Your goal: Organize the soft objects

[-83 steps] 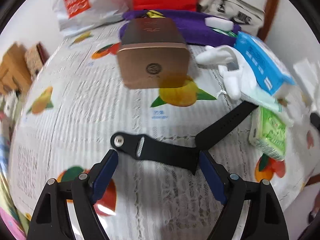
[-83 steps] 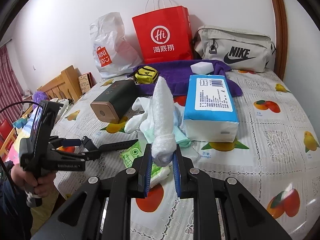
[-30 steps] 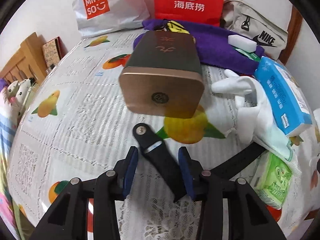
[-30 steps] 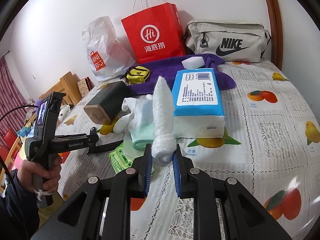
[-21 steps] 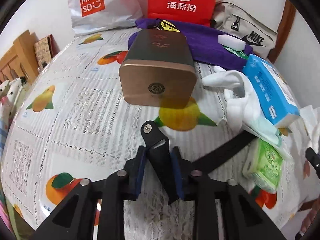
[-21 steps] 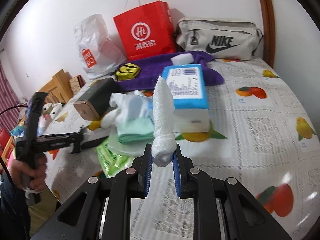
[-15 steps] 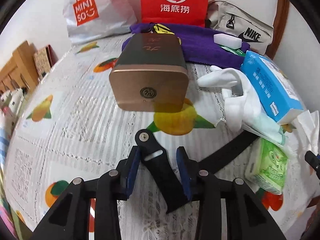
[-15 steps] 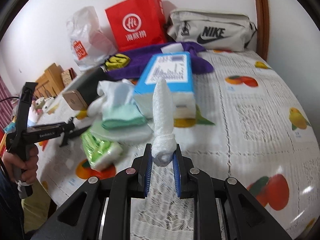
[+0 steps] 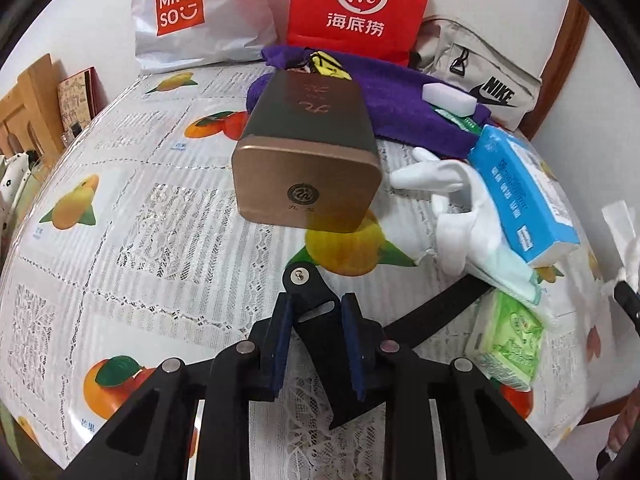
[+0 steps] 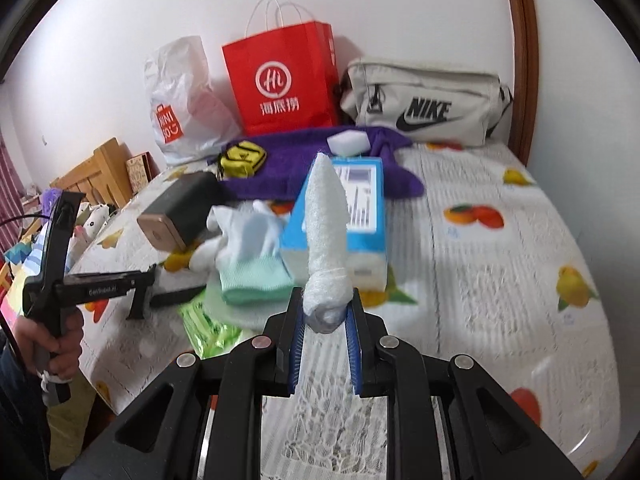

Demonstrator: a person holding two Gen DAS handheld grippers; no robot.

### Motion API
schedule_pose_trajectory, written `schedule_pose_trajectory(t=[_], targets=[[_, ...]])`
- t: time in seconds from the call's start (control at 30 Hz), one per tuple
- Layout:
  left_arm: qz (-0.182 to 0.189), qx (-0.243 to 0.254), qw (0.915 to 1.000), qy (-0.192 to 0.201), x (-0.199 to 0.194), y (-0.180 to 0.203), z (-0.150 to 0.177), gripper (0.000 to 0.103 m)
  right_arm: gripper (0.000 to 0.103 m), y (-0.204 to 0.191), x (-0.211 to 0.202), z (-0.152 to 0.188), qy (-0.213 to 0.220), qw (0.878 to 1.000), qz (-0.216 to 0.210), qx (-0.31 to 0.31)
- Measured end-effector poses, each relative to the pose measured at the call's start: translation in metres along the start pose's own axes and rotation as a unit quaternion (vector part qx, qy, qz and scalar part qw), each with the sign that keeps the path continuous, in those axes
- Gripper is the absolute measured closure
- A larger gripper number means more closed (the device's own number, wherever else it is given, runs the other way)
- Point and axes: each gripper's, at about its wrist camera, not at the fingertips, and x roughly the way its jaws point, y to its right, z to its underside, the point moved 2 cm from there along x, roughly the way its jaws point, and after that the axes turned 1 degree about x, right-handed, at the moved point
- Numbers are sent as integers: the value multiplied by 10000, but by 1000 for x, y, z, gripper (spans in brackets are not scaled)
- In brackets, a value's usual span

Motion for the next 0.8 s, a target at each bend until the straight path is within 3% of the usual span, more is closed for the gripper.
schedule_pose_trajectory(t=[0.47,0.8], targets=[[51,-39,9987,502,-43,-9,-39,79,84,-12,6,-45,171,9995,-32,-246],[68,86,9972,740,-50,-2,-84,79,84,-17,27,-84,187,9992,-172,-294]])
